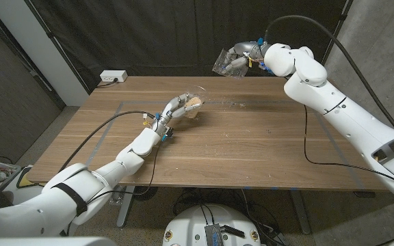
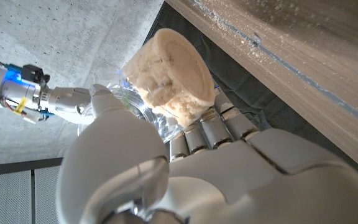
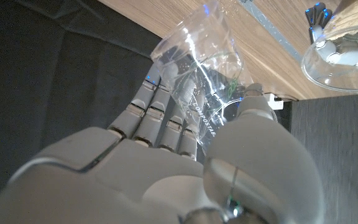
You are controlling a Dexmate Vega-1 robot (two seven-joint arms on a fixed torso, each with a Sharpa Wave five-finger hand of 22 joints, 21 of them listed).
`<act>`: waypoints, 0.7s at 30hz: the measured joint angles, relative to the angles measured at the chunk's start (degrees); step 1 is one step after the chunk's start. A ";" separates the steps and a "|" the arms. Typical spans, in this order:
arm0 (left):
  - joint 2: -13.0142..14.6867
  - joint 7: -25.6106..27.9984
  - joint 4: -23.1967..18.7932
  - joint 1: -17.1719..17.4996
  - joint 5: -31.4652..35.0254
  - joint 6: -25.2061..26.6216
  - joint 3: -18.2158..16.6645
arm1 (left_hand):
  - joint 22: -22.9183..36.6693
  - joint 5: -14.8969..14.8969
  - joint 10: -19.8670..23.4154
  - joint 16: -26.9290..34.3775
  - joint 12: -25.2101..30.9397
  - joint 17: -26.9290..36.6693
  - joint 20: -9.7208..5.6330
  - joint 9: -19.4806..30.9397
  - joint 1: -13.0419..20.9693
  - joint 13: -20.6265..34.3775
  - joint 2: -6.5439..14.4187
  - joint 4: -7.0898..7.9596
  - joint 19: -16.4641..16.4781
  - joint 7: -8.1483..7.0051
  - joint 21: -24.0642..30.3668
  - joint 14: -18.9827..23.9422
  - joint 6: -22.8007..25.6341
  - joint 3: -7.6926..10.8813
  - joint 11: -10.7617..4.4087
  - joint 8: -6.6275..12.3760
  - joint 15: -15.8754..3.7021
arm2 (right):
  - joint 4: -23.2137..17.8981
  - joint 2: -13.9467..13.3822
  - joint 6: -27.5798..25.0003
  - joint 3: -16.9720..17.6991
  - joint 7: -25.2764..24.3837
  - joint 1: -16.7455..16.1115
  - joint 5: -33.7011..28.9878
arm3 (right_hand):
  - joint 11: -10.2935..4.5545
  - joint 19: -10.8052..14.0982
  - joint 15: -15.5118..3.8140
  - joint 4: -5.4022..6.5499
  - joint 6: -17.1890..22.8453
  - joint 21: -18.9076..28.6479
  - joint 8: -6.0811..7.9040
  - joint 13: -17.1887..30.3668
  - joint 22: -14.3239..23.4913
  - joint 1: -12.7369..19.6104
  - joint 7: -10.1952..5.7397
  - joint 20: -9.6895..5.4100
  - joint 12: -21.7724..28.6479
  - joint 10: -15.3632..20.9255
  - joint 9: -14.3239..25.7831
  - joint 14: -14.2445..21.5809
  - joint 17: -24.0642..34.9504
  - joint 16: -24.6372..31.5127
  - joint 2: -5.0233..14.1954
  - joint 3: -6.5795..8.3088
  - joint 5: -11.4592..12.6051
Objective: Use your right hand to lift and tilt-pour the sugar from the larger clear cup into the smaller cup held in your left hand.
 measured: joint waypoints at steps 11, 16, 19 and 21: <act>-1.52 -2.17 3.56 -0.57 -3.66 -3.77 -0.98 | 0.00 0.00 -0.16 0.00 0.00 0.00 0.00 0.26 0.45 -0.01 0.16 -0.24 0.00 0.19 0.00 0.10 -0.20 -0.24 -0.13 -0.01 0.10 | 2.44 -2.23 1.28 4.13 -10.78 -5.62 13.50 | 0.89 0.30 0.01 0.00 0.00 0.00 -0.37 0.06 -0.74 -0.01 0.62 -0.31 -0.42 -0.27 0.00 -0.01 -0.22 -0.50 -0.01 0.00 -0.01; -2.30 -3.87 5.40 -0.80 -5.91 -5.28 -1.92 | 0.00 0.00 -0.18 0.00 0.00 -0.01 0.00 0.26 0.74 0.03 0.30 -0.24 0.00 0.19 0.00 0.10 -0.20 -0.24 -0.11 -0.01 0.10 | 3.75 -3.12 2.34 5.72 -13.62 -8.15 17.14 | 0.89 0.30 0.01 0.00 -0.01 0.00 -0.38 -0.15 -0.97 -0.16 0.62 -0.31 -0.44 -0.27 -0.01 -0.01 -0.23 -0.73 -0.17 0.00 -0.03; -2.30 -4.85 5.40 -0.80 -7.11 -5.85 -1.92 | 0.01 0.00 -0.42 0.00 0.00 -0.01 0.00 0.26 0.74 0.28 0.30 -0.24 0.00 0.17 0.00 0.10 -0.22 -0.24 -0.22 -0.01 0.10 | 4.68 -3.56 2.34 6.70 -13.62 -9.73 17.14 | 0.89 0.30 0.01 0.00 -0.01 0.00 -0.38 -0.14 -1.00 -0.23 0.62 -0.31 -0.45 -0.27 -0.02 -0.01 -0.43 -0.73 -0.24 0.00 -0.04; -2.72 -5.46 6.53 -0.81 -7.70 -6.08 -3.15 | 0.01 0.00 -0.55 0.00 0.00 0.24 0.00 0.26 0.74 0.30 0.30 -0.24 0.00 -0.11 0.00 0.10 -0.51 -0.24 -0.34 0.17 0.10 | 5.32 -3.83 5.77 7.41 -20.11 -10.92 25.18 | 0.89 0.30 0.01 0.00 -0.02 0.00 -0.38 -0.15 -1.13 -0.23 0.62 -0.31 -0.45 -0.27 -0.02 -0.01 -0.50 -0.73 -0.24 0.00 -0.04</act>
